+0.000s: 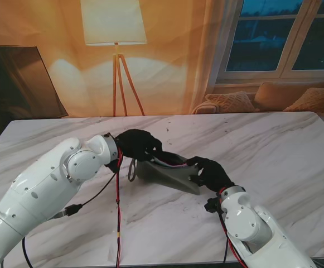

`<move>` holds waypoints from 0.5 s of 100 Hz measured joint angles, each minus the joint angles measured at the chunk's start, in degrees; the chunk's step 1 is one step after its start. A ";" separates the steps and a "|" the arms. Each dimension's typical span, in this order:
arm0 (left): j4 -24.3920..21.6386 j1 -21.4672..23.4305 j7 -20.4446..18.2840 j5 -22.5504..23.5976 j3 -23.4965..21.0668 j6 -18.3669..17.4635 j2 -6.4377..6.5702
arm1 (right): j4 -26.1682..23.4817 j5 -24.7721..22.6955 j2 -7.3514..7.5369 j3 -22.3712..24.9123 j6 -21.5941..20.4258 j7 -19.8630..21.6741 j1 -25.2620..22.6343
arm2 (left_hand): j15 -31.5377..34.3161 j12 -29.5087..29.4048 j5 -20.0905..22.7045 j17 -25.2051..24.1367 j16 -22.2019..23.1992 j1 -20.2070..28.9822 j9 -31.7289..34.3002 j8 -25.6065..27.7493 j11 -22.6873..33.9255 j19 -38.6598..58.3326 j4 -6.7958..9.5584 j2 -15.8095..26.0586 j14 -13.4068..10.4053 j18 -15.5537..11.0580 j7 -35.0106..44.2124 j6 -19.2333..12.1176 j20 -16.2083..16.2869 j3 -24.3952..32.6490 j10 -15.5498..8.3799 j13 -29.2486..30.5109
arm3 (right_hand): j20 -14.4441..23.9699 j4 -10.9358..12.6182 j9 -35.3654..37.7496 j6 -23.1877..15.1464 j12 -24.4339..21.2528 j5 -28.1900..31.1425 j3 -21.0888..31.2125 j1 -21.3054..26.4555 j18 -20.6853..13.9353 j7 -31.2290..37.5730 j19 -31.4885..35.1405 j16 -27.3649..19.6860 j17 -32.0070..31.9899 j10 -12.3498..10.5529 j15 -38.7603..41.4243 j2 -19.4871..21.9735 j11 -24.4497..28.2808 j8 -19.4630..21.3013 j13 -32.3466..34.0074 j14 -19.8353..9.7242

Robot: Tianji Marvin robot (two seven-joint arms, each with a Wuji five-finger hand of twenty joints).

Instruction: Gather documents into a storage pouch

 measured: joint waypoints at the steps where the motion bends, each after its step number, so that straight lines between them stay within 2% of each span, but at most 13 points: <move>1: -0.05 0.03 0.01 0.11 -0.08 -0.01 0.01 | -0.01 0.00 0.00 0.00 0.01 0.01 0.00 | 0.03 0.14 0.00 -0.27 0.20 -0.02 0.00 0.14 0.00 -0.04 0.01 0.00 0.00 0.00 -0.05 0.00 0.05 0.02 0.00 0.00 | 0.00 0.00 0.00 0.00 0.00 0.00 0.00 0.00 0.00 0.00 0.00 0.00 0.00 0.00 0.00 0.00 0.00 0.00 0.00 0.00; 16: -1.19 0.18 -1.14 1.73 -0.91 -0.12 0.50 | -0.09 0.00 0.00 0.00 0.13 0.03 -0.02 | 1.86 5.63 0.00 -0.43 2.53 -0.50 -0.54 1.02 2.08 -0.44 0.05 0.00 -0.97 -1.02 -1.44 0.00 1.34 0.32 0.00 -0.02 | 0.00 0.00 0.00 0.00 0.00 0.00 0.00 0.00 0.00 0.00 0.00 0.00 0.00 0.00 0.00 0.00 0.00 0.00 0.00 0.00; 22: -1.41 0.06 -1.95 1.99 -0.94 -0.19 0.74 | -0.10 0.00 0.01 0.00 0.13 0.03 -0.03 | 2.11 5.99 0.00 -1.24 2.65 -1.36 -0.59 1.21 2.08 -0.71 0.05 0.00 -1.30 -1.35 -1.51 -0.01 1.35 0.35 -0.01 -1.17 | 0.00 0.00 0.00 0.00 0.00 0.00 0.00 0.00 0.00 0.00 0.00 0.00 0.00 0.00 0.00 0.00 0.00 0.00 0.00 0.00; 27: -1.41 -0.07 -2.13 2.09 -0.91 -0.20 0.86 | -0.10 0.00 0.01 0.00 0.13 0.03 -0.03 | 1.48 5.99 0.00 -2.53 3.54 -2.16 -3.61 1.42 2.00 -1.77 0.06 0.00 -1.43 -1.86 -3.01 -0.01 2.01 0.93 -0.01 -2.36 | 0.00 0.00 0.00 0.00 0.00 0.00 0.00 0.00 0.00 0.00 0.00 0.00 0.00 0.00 0.00 0.00 0.00 0.00 0.00 0.00; 33: -1.25 -0.37 -2.05 2.24 -0.52 -0.17 0.96 | -0.10 0.00 0.01 -0.02 0.13 0.03 -0.03 | 1.15 2.30 0.00 -2.82 4.11 -2.12 -5.65 1.88 1.14 -1.95 0.57 0.00 -1.43 -2.00 -4.26 -0.01 2.31 1.06 -0.01 -2.38 | 0.00 0.00 0.00 0.00 0.00 0.00 0.00 0.00 0.00 0.00 0.00 0.00 0.00 0.00 0.00 0.02 0.00 0.00 0.00 0.00; 50: 1.17 -1.96 0.59 2.55 2.11 -0.01 0.78 | -0.10 0.09 0.01 -0.12 0.14 0.04 -0.02 | 0.67 -1.23 -0.58 -3.30 4.21 -3.87 -7.23 2.05 0.55 -2.46 1.76 0.80 -1.66 -2.54 -7.09 0.23 2.71 3.18 -0.01 -3.56 | 0.00 0.00 0.00 0.00 0.00 0.00 0.00 0.00 0.00 0.00 0.00 0.00 0.00 0.00 0.00 0.07 0.00 0.00 0.00 0.00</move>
